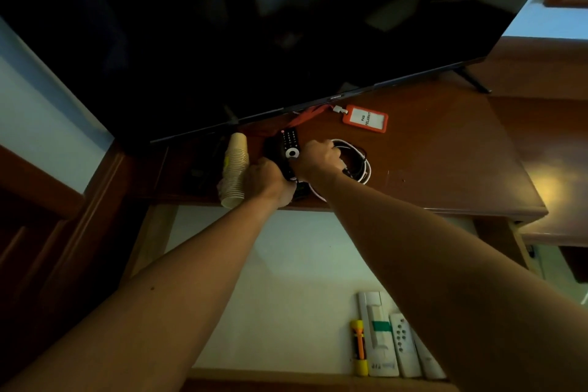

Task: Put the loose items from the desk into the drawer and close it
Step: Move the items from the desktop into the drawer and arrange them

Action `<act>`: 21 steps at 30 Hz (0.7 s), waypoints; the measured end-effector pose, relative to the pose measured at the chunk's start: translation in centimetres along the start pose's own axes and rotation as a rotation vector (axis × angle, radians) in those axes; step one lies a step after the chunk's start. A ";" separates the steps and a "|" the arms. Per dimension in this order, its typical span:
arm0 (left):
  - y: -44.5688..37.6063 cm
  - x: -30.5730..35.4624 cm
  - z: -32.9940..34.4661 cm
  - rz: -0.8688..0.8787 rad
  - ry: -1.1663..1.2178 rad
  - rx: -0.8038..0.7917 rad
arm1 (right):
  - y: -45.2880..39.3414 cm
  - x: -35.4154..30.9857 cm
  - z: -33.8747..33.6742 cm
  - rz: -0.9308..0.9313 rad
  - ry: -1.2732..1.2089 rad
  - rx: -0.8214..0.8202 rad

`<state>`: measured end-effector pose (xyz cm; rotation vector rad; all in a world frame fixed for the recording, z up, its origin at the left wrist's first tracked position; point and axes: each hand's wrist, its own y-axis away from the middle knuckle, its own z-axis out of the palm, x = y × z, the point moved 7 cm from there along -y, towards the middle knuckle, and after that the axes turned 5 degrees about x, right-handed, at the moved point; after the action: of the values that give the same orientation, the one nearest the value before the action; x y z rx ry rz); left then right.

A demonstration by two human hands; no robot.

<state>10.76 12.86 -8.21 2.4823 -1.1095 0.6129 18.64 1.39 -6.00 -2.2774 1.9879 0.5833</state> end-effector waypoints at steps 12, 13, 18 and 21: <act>0.4 -1.1 -0.1 0.009 0.108 -0.038 | 0.2 -1.2 0.0 -0.028 -0.262 0.001; 0.6 -1.2 -0.3 0.008 0.118 -0.036 | 0.3 -1.1 0.1 -0.034 -0.279 -0.005; 1.8 -0.8 -1.1 0.020 0.111 -0.034 | 2.1 -0.7 -0.2 -0.023 -0.413 0.059; 2.9 -0.9 -1.4 0.026 0.123 -0.055 | 3.2 0.5 -0.1 -0.001 -0.523 0.071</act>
<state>7.64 12.22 -7.05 2.3532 -1.0991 0.7218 15.65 0.39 -5.39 -1.8337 1.7151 0.9694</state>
